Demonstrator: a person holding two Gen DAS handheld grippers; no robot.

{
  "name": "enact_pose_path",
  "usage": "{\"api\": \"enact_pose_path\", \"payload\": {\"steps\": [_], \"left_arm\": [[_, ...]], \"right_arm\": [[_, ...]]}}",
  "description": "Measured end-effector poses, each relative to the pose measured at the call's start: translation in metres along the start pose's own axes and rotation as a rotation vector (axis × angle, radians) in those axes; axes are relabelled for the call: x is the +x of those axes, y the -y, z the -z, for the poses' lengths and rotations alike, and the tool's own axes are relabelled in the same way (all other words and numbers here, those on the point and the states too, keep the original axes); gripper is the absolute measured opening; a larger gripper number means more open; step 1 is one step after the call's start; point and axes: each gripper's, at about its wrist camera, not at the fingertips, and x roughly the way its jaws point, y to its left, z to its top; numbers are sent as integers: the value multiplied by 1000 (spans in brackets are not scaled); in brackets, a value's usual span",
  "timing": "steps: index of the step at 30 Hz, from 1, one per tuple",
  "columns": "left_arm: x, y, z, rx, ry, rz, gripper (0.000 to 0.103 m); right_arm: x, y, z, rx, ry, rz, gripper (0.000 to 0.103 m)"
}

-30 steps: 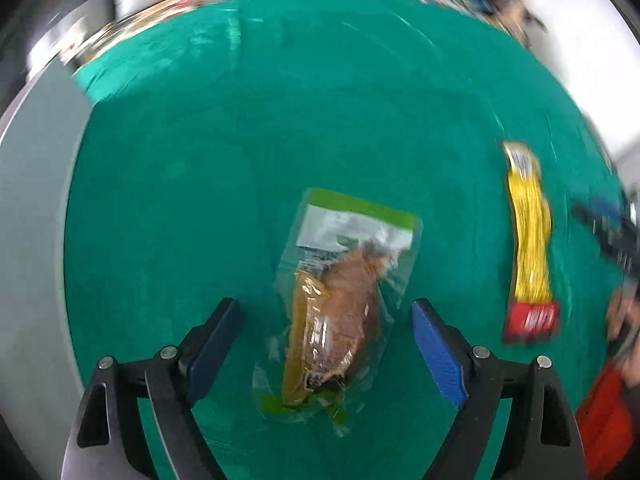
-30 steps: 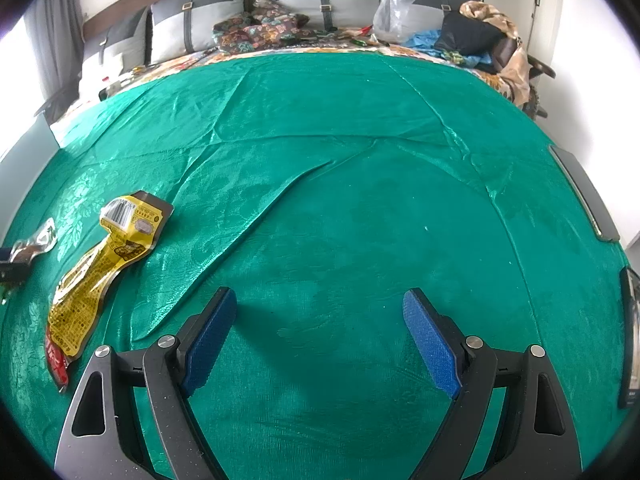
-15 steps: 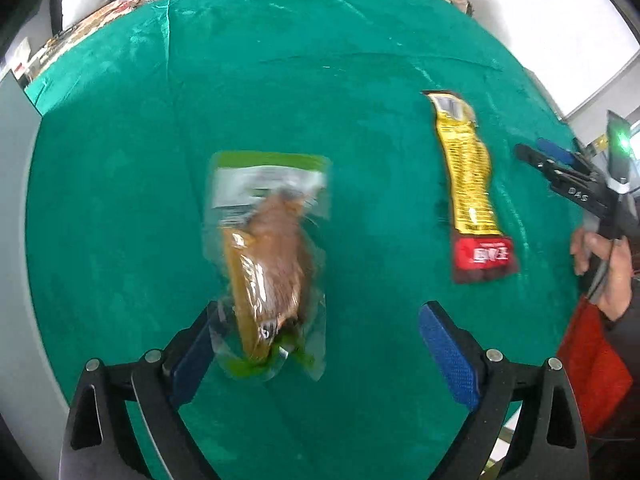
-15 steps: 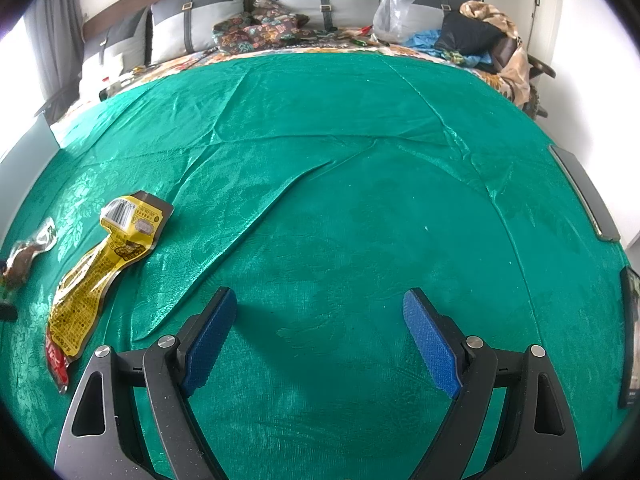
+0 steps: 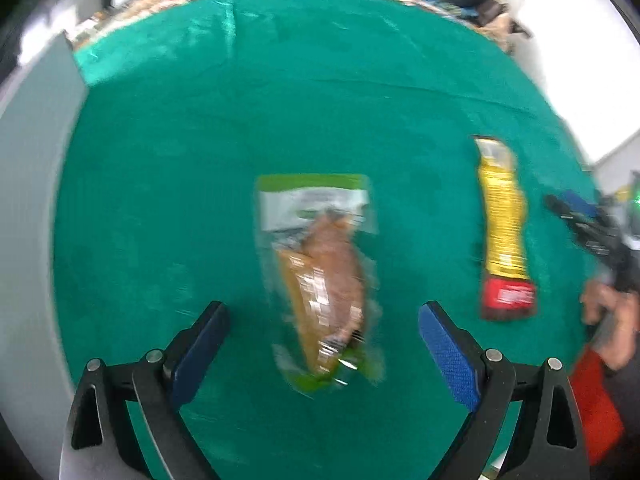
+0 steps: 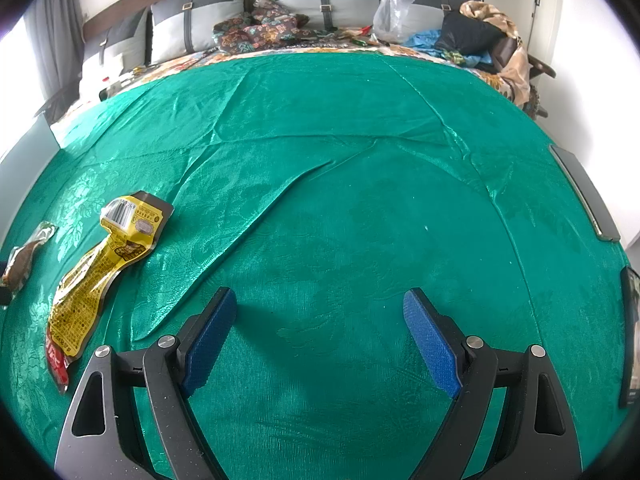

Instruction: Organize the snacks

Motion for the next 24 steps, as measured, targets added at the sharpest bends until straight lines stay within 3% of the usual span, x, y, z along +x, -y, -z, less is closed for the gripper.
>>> {"api": "enact_pose_path", "payload": {"steps": [3, 8, 17, 24], "left_arm": [[9, 5, 3, -12, 14, -121, 97], [7, -1, 14, -89, 126, -147, 103], [3, -2, 34, -69, 259, -153, 103], [5, -4, 32, -77, 278, -156, 103]], "right_arm": [[0, 1, 0, 0, 0, -1, 88], [0, 0, 0, 0, 0, 0, 88], [0, 0, 0, 1, 0, 0, 88], [0, 0, 0, 1, 0, 0, 88]]}}
